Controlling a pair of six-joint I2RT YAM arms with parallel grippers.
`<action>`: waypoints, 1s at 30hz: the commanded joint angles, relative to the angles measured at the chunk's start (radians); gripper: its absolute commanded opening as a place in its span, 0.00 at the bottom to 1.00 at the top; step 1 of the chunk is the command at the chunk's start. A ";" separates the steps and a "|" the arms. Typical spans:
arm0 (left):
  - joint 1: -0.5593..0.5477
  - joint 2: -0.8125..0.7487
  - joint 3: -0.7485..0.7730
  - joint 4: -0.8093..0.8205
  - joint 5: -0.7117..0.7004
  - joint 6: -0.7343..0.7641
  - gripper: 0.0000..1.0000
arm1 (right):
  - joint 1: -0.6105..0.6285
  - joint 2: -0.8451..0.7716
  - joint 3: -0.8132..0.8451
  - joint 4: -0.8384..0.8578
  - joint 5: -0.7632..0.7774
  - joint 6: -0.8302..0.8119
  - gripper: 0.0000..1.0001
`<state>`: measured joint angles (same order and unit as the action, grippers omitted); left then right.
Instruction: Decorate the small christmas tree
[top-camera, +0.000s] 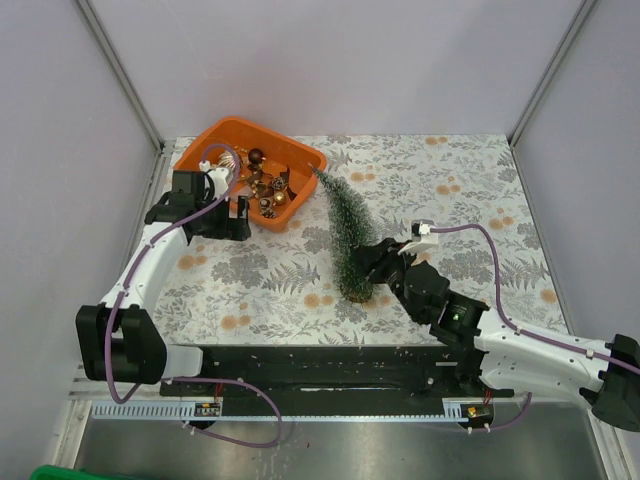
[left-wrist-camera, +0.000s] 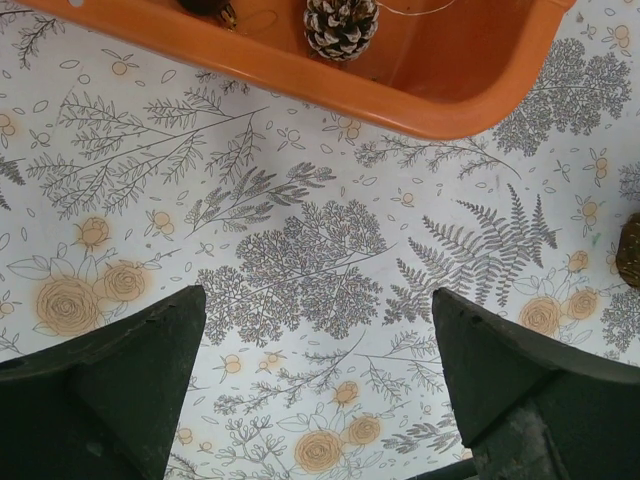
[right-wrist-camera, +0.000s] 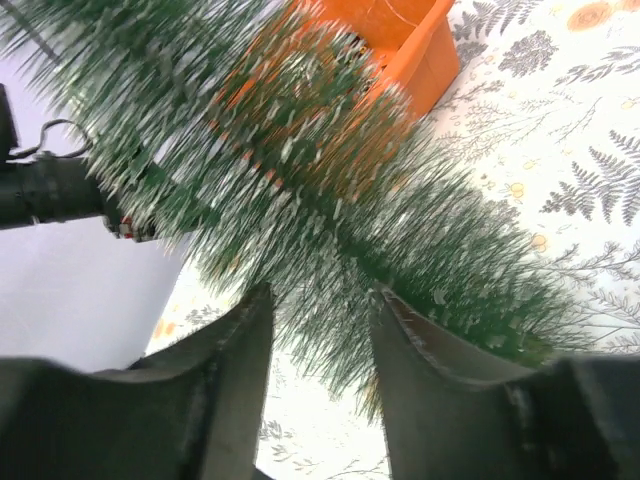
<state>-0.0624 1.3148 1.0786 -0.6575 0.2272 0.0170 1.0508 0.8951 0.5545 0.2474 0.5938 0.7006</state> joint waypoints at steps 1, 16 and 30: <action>0.003 0.049 0.063 0.035 -0.022 -0.043 0.99 | 0.023 -0.035 0.013 -0.033 0.034 -0.007 0.59; -0.230 0.202 0.288 0.071 -0.106 -0.023 0.99 | 0.038 -0.179 0.169 -0.226 -0.075 -0.067 0.71; -0.346 0.555 0.526 0.071 -0.218 -0.041 0.93 | 0.043 -0.341 0.343 -0.480 0.090 -0.257 0.71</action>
<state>-0.3866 1.8149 1.5204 -0.6075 0.0677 -0.0158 1.0840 0.5941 0.8246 -0.1623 0.5903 0.5396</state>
